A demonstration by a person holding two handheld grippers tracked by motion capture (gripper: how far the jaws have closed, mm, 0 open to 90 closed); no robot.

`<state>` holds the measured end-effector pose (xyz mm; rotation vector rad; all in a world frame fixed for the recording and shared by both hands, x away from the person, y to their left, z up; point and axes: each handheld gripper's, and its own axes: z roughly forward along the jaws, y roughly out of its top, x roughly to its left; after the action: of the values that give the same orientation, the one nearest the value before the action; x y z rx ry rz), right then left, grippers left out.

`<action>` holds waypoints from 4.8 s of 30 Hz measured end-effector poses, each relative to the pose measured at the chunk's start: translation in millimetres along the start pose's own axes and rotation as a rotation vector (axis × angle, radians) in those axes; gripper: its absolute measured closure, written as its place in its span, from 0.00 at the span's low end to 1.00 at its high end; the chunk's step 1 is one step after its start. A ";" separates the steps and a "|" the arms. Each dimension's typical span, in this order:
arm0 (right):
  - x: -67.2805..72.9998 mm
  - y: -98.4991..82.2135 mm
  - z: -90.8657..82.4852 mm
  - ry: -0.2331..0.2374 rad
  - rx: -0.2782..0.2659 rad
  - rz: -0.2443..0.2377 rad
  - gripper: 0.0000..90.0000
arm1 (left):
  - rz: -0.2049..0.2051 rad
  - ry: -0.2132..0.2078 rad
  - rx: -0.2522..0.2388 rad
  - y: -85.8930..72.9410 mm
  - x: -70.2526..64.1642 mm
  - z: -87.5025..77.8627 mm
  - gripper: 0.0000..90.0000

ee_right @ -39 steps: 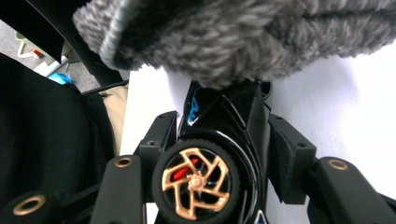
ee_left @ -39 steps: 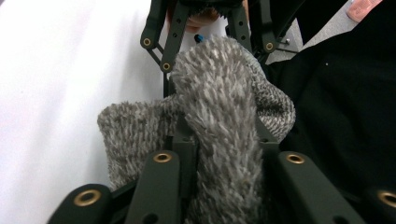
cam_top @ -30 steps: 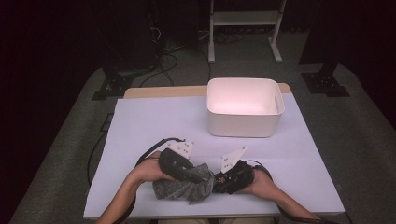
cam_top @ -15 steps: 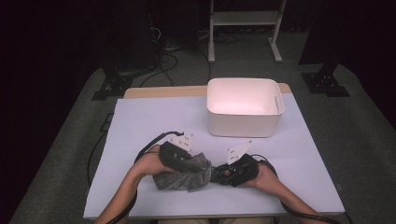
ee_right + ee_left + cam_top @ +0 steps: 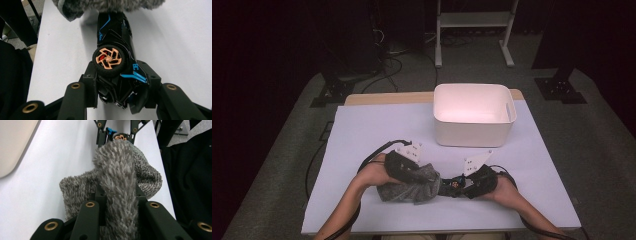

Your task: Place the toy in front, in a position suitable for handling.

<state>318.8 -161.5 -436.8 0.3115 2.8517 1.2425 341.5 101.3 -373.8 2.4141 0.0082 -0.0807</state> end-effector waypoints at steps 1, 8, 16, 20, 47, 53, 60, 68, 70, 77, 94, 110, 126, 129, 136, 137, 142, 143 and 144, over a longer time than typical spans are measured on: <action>-0.1 -0.3 0.1 -0.001 -0.003 0.000 0.63 | 0.000 0.000 0.000 0.0 0.0 0.0 0.83; 3.3 1.3 3.2 -0.011 -0.013 0.002 0.63 | 0.060 -0.050 0.014 26.7 -0.2 23.3 0.84; 4.6 1.8 6.0 -0.015 -0.027 0.009 0.63 | 0.099 -0.083 0.036 55.1 4.7 47.2 0.84; 3.6 0.6 6.3 -0.011 -0.036 0.014 0.63 | 0.114 -0.086 0.036 61.8 5.8 55.4 0.84; 2.5 0.1 6.2 -0.001 -0.037 0.017 0.63 | -0.001 -0.021 -0.112 -12.6 1.3 8.4 0.83; 0.7 -0.4 6.3 0.007 -0.041 0.030 0.63 | 0.023 -0.029 -0.103 -1.8 3.0 17.2 0.83; -1.3 -0.9 6.6 0.012 -0.046 0.048 0.63 | 0.066 -0.055 -0.065 26.0 8.3 34.6 0.83; 0.8 -0.9 6.8 0.003 -0.047 0.043 0.63 | 0.090 -0.083 -0.029 46.5 14.3 51.1 0.83; 1.1 -0.9 6.8 0.003 -0.046 0.041 0.63 | 0.088 -0.086 -0.033 45.4 14.9 51.0 0.83; 1.8 -1.4 7.2 -0.004 -0.049 0.021 0.63 | 0.056 -0.062 -0.040 29.6 14.3 38.8 0.83; 3.1 -1.3 7.3 -0.008 -0.042 0.009 0.63 | -0.033 0.025 -0.091 -27.6 4.8 -9.6 0.83; 1.8 -0.1 6.5 -0.003 -0.026 0.000 0.63 | -0.119 0.029 -0.128 -64.3 4.4 -17.0 0.82; -2.9 -14.7 -16.2 0.011 0.020 0.001 0.63 | -0.082 -0.038 -0.138 -44.9 6.1 8.0 0.82; -3.9 -15.3 -17.8 0.020 0.029 0.021 0.61 | -0.082 -0.042 -0.140 -43.2 6.1 9.6 0.82; -3.0 -0.8 -8.8 0.029 0.063 0.005 0.55 | -0.078 -0.051 -0.146 -42.7 5.7 10.7 0.82; -2.9 2.8 -7.2 0.032 0.068 0.003 0.55 | -0.075 -0.053 -0.146 -42.7 5.6 10.8 0.82; -1.8 23.6 2.9 0.029 0.127 -0.034 0.54 | -0.073 -0.054 -0.150 -42.4 5.4 11.7 0.82; -1.5 27.6 5.5 0.030 0.146 -0.038 0.55 | -0.070 -0.056 -0.151 -42.1 5.6 12.0 0.82; -1.3 31.0 8.6 0.027 0.162 -0.045 0.56 | -0.070 -0.056 -0.151 -42.1 5.6 12.0 0.82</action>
<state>326.3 -135.0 -420.3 0.2337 2.9709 1.0178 345.3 124.7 -411.0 2.2602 0.0708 -0.1742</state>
